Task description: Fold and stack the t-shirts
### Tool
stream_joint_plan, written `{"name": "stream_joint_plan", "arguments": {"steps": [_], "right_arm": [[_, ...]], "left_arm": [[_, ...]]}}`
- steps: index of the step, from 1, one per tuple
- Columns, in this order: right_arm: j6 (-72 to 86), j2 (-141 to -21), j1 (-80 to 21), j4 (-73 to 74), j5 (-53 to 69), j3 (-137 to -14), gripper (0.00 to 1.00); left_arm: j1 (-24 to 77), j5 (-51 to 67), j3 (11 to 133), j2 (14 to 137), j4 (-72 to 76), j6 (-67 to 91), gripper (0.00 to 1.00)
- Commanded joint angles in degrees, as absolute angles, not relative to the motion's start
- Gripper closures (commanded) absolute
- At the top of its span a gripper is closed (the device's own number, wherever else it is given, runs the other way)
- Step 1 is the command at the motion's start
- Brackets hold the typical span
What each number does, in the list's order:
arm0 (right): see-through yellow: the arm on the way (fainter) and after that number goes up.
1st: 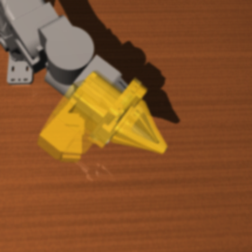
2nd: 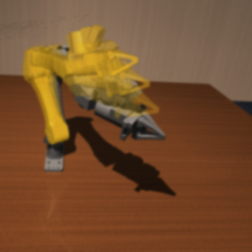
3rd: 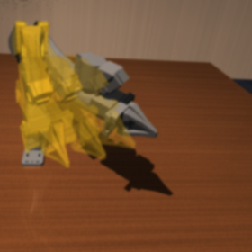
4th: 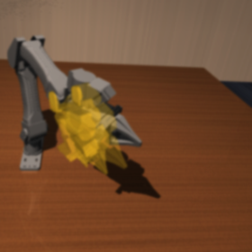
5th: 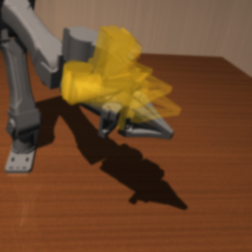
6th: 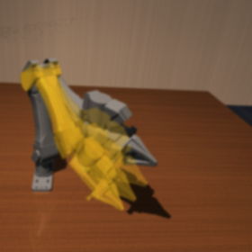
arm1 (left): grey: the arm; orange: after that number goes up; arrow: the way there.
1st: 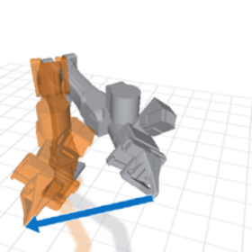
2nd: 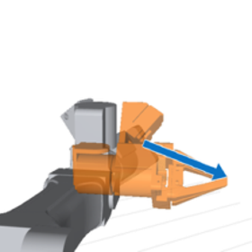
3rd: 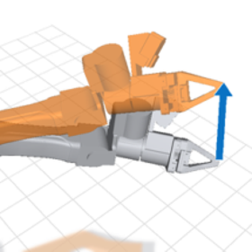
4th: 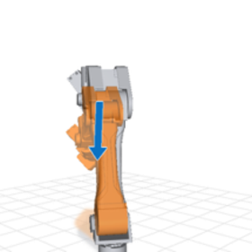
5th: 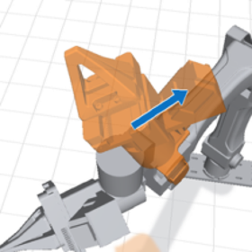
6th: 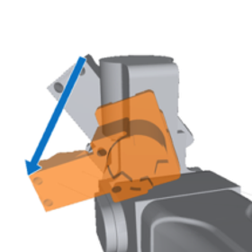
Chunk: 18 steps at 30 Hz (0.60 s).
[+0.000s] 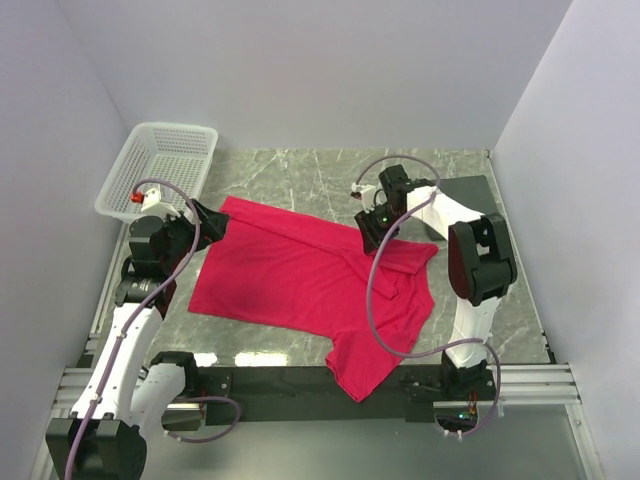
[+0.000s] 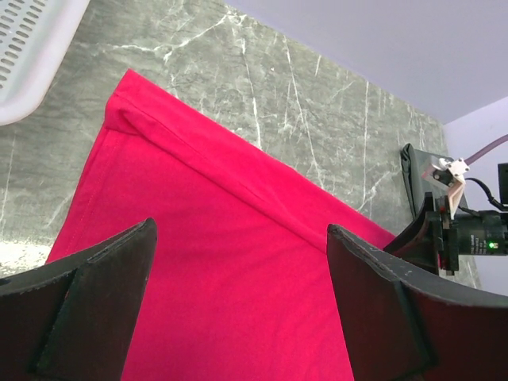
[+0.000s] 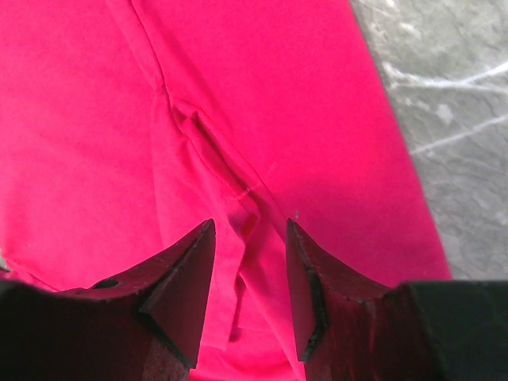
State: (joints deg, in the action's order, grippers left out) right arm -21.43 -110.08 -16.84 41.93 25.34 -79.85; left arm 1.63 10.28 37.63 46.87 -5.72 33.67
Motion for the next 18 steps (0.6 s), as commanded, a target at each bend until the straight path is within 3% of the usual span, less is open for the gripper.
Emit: {"name": "stream_joint_plan", "arguments": {"steps": [1, 6, 8, 9, 13, 18], "right_arm": [[-19.86, -110.92, -18.46, 41.22, 24.52, -82.62, 0.53], [-19.78, -111.8, -19.25, 42.54, 25.31, -82.27, 0.62], [-20.12, -111.45, -19.34, 43.06, 25.4, -81.83, 0.73], [-20.3, -111.1, -19.42, 43.15, 25.49, -81.57, 0.84], [-21.62, -108.46, -19.95, 43.33, 26.45, -79.55, 1.0], [-24.52, -104.33, -22.41, 45.44, 30.93, -77.79, 1.0]], "left_arm": [[1.49, 9.58, 37.35, 45.88, -6.15, 33.4, 0.07], [1.49, 9.32, 37.62, 45.7, -6.5, 33.22, 0.07], [1.49, 9.14, 37.53, 45.35, -6.59, 33.22, 0.07], [1.49, 9.14, 37.27, 45.35, -6.68, 33.22, 0.07], [1.49, 9.23, 37.35, 45.26, -6.59, 33.22, 0.07], [1.49, 9.4, 37.53, 45.7, -6.24, 33.22, 0.07]]}}
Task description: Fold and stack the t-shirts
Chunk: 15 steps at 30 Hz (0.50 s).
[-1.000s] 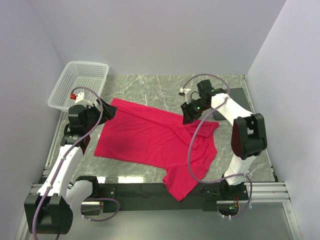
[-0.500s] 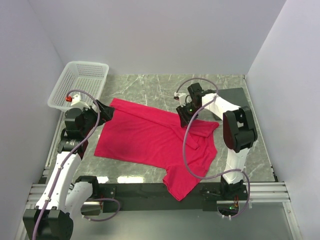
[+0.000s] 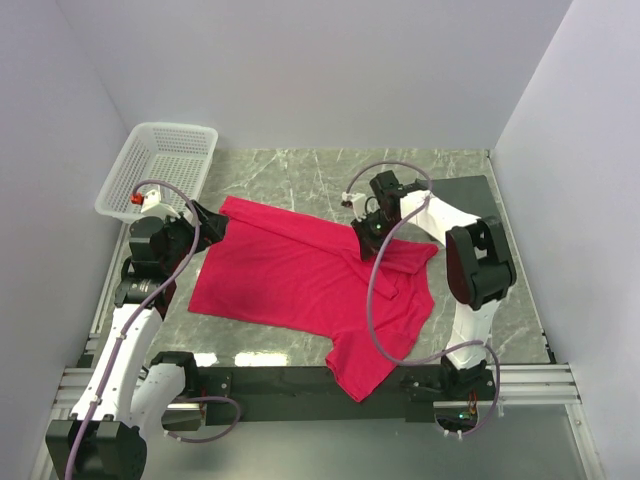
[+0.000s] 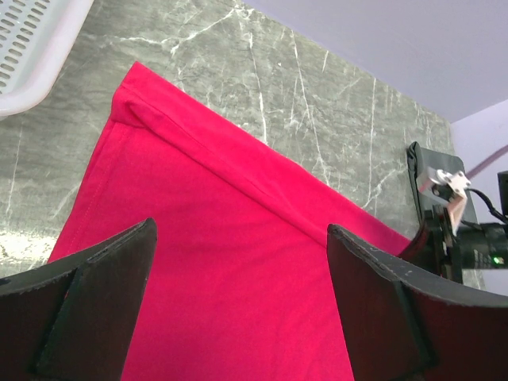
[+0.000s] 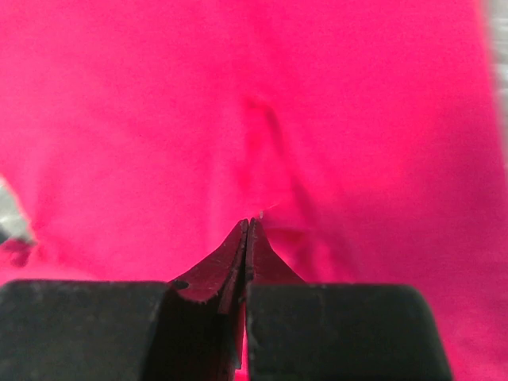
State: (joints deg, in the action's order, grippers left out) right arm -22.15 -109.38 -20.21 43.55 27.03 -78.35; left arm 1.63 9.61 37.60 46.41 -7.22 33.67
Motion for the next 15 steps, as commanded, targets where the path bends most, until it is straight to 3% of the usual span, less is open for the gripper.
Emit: {"name": "stream_joint_plan", "arguments": {"steps": [1, 11, 15], "right_arm": [[-24.7, -103.89, -22.93, 45.53, 31.63, -77.09, 1.0], [-24.97, -100.72, -34.01, 46.68, 36.75, -72.95, 1.0], [-17.85, -100.46, -31.12, 42.46, 30.08, -74.09, 0.63]], "left_arm": [[1.49, 9.4, 37.62, 45.79, -6.24, 33.14, 0.07], [1.49, 9.23, 37.71, 45.62, -6.42, 33.13, 0.07], [1.49, 8.62, 37.71, 45.0, -7.38, 32.87, 0.07]]}}
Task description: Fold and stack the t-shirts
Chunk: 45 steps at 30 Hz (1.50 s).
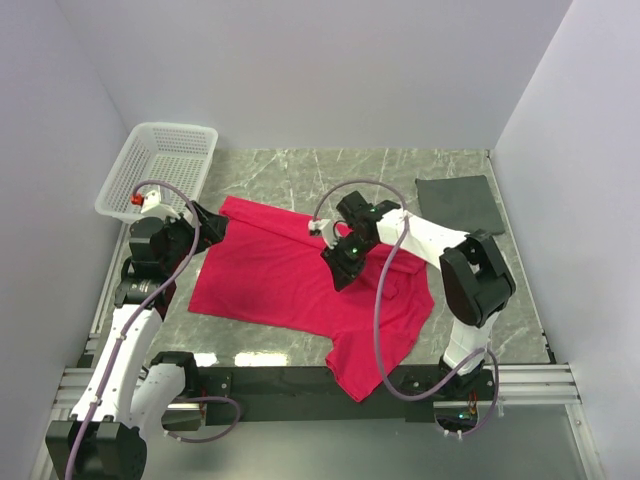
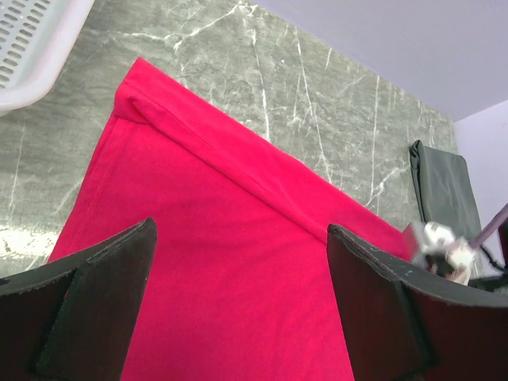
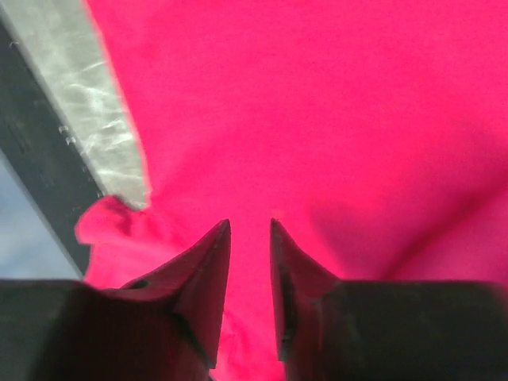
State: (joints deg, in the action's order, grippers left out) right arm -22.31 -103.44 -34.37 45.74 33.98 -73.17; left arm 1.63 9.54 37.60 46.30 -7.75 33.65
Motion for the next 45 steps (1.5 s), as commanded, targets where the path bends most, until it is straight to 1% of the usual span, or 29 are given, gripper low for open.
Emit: {"name": "stream_joint_plan", "arguments": {"steps": [1, 3, 5, 9, 20, 23, 24, 26, 27, 29, 30, 34, 39, 40, 42, 43, 44, 45], "right_arm": [[-16.88, -100.72, -28.68, 41.93, 28.06, -74.61, 0.6], [-16.17, -100.98, -26.2, 40.61, 24.11, -75.06, 0.54], [-16.35, -102.21, -23.39, 40.52, 21.72, -75.67, 0.53], [-17.4, -103.71, -20.74, 39.73, 18.55, -76.55, 0.53], [-16.88, -109.77, -19.86, 39.2, 19.69, -79.28, 0.54], [-17.14, -110.22, -19.95, 39.81, 21.44, -79.72, 0.63], [-17.31, -109.95, -19.95, 39.9, 22.05, -79.28, 0.72], [-17.93, -108.99, -20.04, 40.17, 23.73, -78.67, 0.83], [-18.28, -108.55, -20.13, 40.43, 24.17, -78.14, 0.92], [-18.98, -106.97, -20.48, 41.04, 25.92, -77.44, 0.98], [-19.33, -106.27, -20.74, 41.39, 26.71, -76.74, 1.0], [-22.14, -102.32, -23.28, 43.85, 30.32, -74.62, 1.0], [-23.82, -101.42, -29.69, 47.19, 33.83, -72.86, 0.99], [-23.64, -102.12, -30.32, 47.55, 34.36, -72.95, 0.96], [-23.9, -103.26, -31.55, 48.95, 35.5, -74.08, 0.78], [-24.78, -104.23, -32.42, 49.83, 36.03, -74.7, 0.74], [-25.31, -104.59, -32.78, 51.49, 36.91, -75.23, 0.74], [-25.83, -104.85, -32.96, 52.03, 37.35, -75.93, 0.7]], "left_arm": [[1.49, 8.61, 37.62, 44.65, -7.38, 32.87, 0.06], [1.49, 8.7, 37.18, 44.39, -7.21, 33.05, 0.06], [1.49, 8.96, 37.0, 44.38, -6.95, 33.22, 0.06], [1.49, 9.32, 37.0, 45.0, -6.5, 33.4, 0.07], [1.49, 9.49, 36.74, 45.0, -6.5, 33.57, 0.07], [1.49, 9.23, 36.74, 44.82, -6.77, 33.49, 0.07], [1.49, 9.14, 36.74, 44.74, -6.77, 33.4, 0.07], [1.49, 9.14, 36.48, 44.65, -6.59, 33.4, 0.07], [1.49, 9.05, 36.47, 44.65, -6.59, 33.49, 0.07], [1.49, 9.23, 36.3, 44.82, -6.24, 33.57, 0.07], [1.49, 9.23, 36.3, 45.0, -6.15, 33.49, 0.06], [1.49, 9.4, 36.3, 45.53, -5.71, 33.4, 0.07], [1.49, 9.76, 36.39, 46.14, -5.19, 33.57, 0.07], [1.49, 9.76, 36.3, 46.14, -5.19, 33.57, 0.07], [1.49, 9.67, 36.39, 46.06, -5.27, 33.49, 0.07], [1.49, 9.75, 36.39, 46.05, -5.36, 33.49, 0.07], [1.49, 9.58, 36.47, 45.97, -5.62, 33.31, 0.07], [1.49, 9.32, 36.56, 45.79, -5.8, 33.22, 0.07]]}}
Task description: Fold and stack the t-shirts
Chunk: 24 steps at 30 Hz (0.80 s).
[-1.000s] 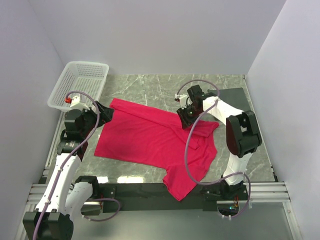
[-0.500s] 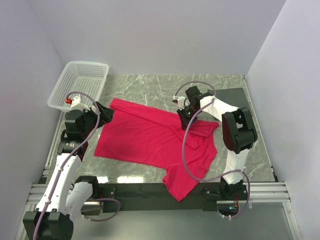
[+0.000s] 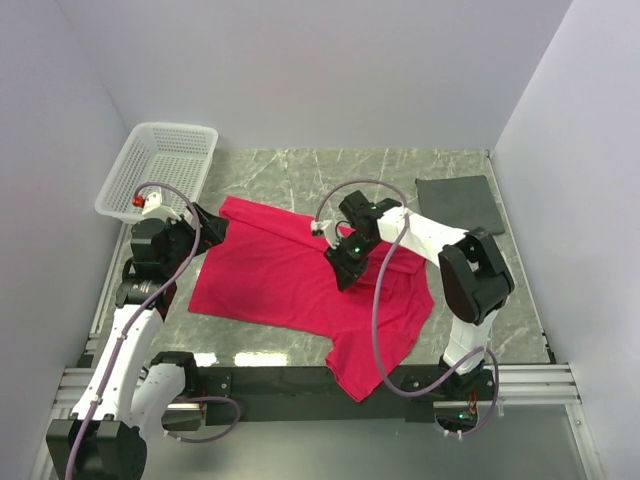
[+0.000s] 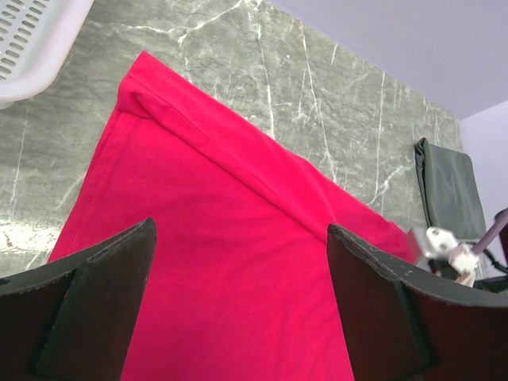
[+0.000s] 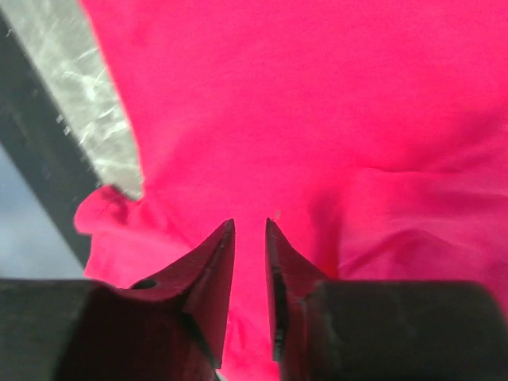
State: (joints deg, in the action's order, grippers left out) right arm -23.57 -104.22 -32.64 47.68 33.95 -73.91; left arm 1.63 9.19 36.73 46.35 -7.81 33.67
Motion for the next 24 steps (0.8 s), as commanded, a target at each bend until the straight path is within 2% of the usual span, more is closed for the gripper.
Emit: {"name": "stream_joint_plan", "arguments": {"steps": [1, 2, 5, 11, 16, 24], "right_arm": [[-26.54, -105.03, -33.48, 52.64, 37.88, -76.37, 0.67], [-26.89, -105.12, -33.49, 53.78, 37.97, -76.81, 0.59], [-27.68, -104.86, -33.22, 54.75, 37.0, -78.92, 0.55], [-27.07, -101.34, -28.14, 54.67, 35.26, -81.12, 0.56], [-29.53, -99.23, -26.63, 50.81, 25.67, -73.93, 0.52], [-31.38, -101.59, -26.63, 48.95, 24.52, -70.49, 0.48]], "left_arm": [[1.49, 9.32, 36.48, 45.7, -5.89, 33.14, 0.07], [1.49, 9.23, 36.47, 45.7, -5.98, 33.13, 0.07], [1.49, 9.23, 36.3, 45.53, -5.89, 33.31, 0.07], [1.49, 8.44, 36.3, 44.65, -6.85, 32.87, 0.06], [1.49, 9.05, 35.42, 44.56, -5.63, 33.57, 0.06], [1.49, 9.58, 36.04, 45.09, -5.89, 33.4, 0.07]]}}
